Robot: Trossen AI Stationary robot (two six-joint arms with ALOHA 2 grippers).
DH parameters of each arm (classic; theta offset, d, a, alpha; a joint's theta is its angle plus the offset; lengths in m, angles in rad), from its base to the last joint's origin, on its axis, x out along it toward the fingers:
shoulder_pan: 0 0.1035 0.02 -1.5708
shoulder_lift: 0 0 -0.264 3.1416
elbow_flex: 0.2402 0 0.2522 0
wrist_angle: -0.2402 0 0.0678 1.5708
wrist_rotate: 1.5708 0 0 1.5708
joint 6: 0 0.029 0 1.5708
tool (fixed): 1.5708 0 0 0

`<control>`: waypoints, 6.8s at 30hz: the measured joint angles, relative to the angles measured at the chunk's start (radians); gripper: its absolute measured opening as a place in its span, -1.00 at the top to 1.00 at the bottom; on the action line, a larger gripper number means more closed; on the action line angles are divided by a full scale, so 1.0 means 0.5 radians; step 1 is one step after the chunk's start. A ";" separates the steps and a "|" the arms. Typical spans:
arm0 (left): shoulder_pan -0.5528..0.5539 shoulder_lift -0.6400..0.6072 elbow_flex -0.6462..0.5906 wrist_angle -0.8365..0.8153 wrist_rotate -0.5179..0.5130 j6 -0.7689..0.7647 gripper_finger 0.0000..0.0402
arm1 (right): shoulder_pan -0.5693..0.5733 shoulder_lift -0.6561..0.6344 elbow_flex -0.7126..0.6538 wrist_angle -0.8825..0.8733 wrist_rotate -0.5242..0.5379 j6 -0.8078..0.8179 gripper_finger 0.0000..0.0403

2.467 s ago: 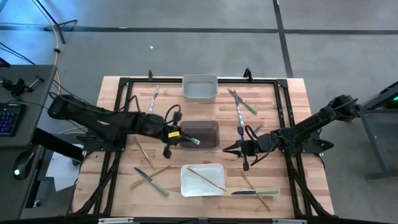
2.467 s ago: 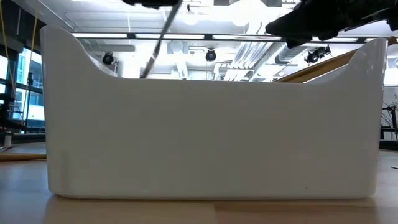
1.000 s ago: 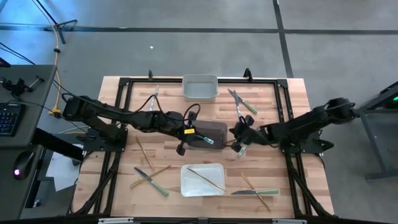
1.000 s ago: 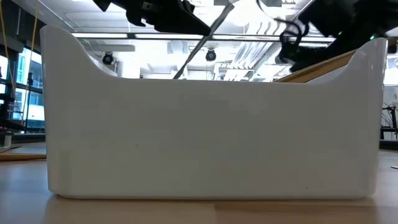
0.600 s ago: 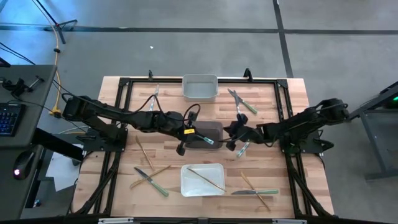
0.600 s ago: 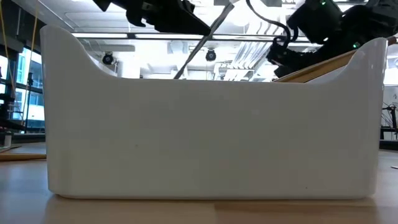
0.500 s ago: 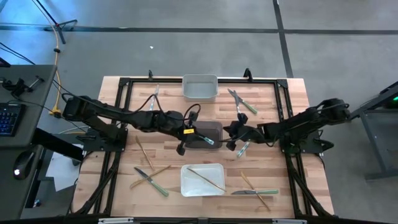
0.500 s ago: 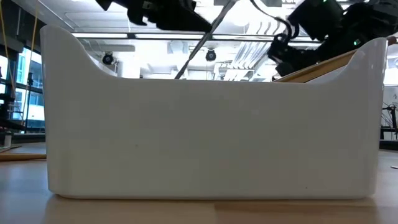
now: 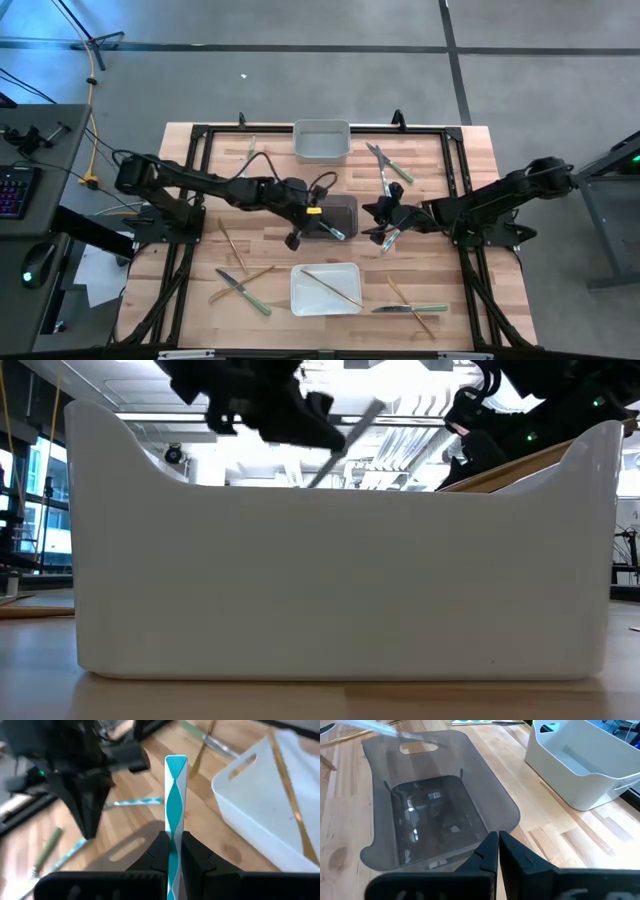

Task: Sort silverware by color (type)
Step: Put the blue patterned table knife into the black bin, then put the green table knife into the gray bin

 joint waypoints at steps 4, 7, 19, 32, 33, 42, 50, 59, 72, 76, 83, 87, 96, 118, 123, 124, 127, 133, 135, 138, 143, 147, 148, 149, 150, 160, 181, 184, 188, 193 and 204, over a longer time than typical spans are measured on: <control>0.028 0.108 0.000 0.063 -0.125 -0.065 0.94 | 0.000 0.000 0.000 -0.004 0.000 0.003 1.00; 0.056 0.168 0.000 0.089 -0.141 -0.104 0.94 | 0.000 0.000 0.000 -0.008 0.000 0.003 1.00; 0.129 0.307 0.000 0.099 -0.224 -0.192 0.90 | 0.000 0.000 0.000 -0.009 -0.001 0.004 1.00; 0.127 0.134 0.001 0.049 -0.266 -0.373 0.53 | 0.000 -0.001 0.000 -0.012 -0.021 -0.025 1.00; 0.127 0.117 0.001 0.048 -0.266 -0.379 0.52 | 0.000 -0.001 0.000 -0.012 -0.021 -0.031 1.00; 0.097 -0.138 -0.361 0.528 -0.246 -0.557 0.87 | 0.000 -0.001 0.000 -0.005 -0.023 -0.095 1.00; 0.149 -0.623 -0.964 0.834 -0.251 -0.877 0.96 | 0.000 -0.001 0.000 0.142 -0.054 -0.307 1.00; 0.181 -1.244 -1.472 0.948 -0.374 -1.004 0.95 | -0.017 -0.002 0.000 0.395 -0.315 -0.554 1.00; 0.180 -1.975 -1.993 0.939 -0.581 -1.176 0.95 | -0.070 -0.001 0.000 0.471 -0.507 -0.617 1.00; 0.180 -2.089 -1.991 0.764 -0.645 -1.194 0.95 | -0.005 -0.001 0.000 0.471 -0.510 -0.608 1.00; 0.180 -2.140 -1.989 0.722 -0.657 -1.467 0.95 | 0.137 -0.001 -0.001 0.452 -0.449 -0.521 1.00; 0.180 -2.139 -1.989 0.716 -0.657 -1.427 0.95 | 0.207 0.000 0.000 0.440 -0.393 -0.434 1.00; 0.180 -2.136 -1.989 0.716 -0.657 -1.398 0.95 | 0.362 -0.101 0.296 -0.344 -0.342 -0.043 1.00; 0.180 -2.136 -1.989 0.712 -0.657 -1.399 0.95 | 1.297 0.554 1.181 -2.335 -0.898 1.863 0.48; 0.180 -2.136 -1.989 0.714 -0.657 -1.399 0.95 | 1.424 0.750 1.177 -2.341 -1.230 2.035 0.22; 0.180 -2.136 -1.989 0.714 -0.657 -1.398 0.95 | 1.443 0.776 1.177 -2.334 -1.275 2.049 0.18; 0.180 -2.136 -1.989 0.714 -0.657 -1.398 0.95 | 1.484 0.826 1.176 -2.265 -1.298 2.081 0.13; 0.180 -2.136 -1.989 0.714 -0.657 -1.399 0.95 | 1.508 0.860 1.176 -2.153 -1.257 2.078 0.12; 0.180 -2.136 -1.989 0.714 -0.657 -1.399 0.95 | 1.508 0.870 1.176 -2.158 -1.254 2.071 0.13; 0.180 -2.136 -1.989 0.714 -0.657 -1.399 0.95 | 1.507 0.876 1.176 -2.154 -1.251 2.062 0.17; 0.180 -2.136 -1.989 0.714 -0.657 -1.398 0.95 | 1.502 0.882 1.176 -2.143 -1.235 2.046 0.25; 0.180 -2.136 -1.989 0.714 -0.657 -1.399 0.95 | 1.501 0.943 1.176 -2.139 -1.219 2.009 0.29; 0.180 -2.136 -1.989 0.714 -0.657 -1.399 0.95 | 1.501 0.966 1.176 -2.138 -1.215 2.010 0.29; 0.180 -2.136 -1.989 0.714 -0.657 -1.399 0.95 | 1.501 0.988 1.175 -2.131 -1.220 2.010 0.29; 0.180 -2.136 -1.989 0.714 -0.657 -1.398 0.95 | 1.501 1.007 1.175 -2.123 -1.231 2.009 0.29; 0.180 -2.135 -1.989 0.714 -0.657 -1.399 0.95 | 1.487 1.049 1.175 -2.063 -1.236 1.922 0.34; 0.180 -2.135 -1.989 0.714 -0.657 -1.399 0.95 | 1.292 0.708 1.180 -2.085 -0.922 1.796 0.97; 0.180 -2.135 -1.989 0.714 -0.657 -1.399 0.95 | 1.156 0.581 1.181 -2.088 -0.834 1.707 0.97; 0.180 -2.135 -1.989 0.714 -0.657 -1.398 0.95 | 0.912 0.454 1.182 -2.091 -0.771 1.479 0.98; 0.180 -2.135 -1.989 0.714 -0.657 -1.399 0.95 | 0.518 0.347 1.182 -2.156 -0.759 1.212 0.98; 0.180 -2.135 -1.989 0.709 -0.657 -1.399 0.95 | -0.412 0.479 1.669 -2.432 -0.783 0.313 0.98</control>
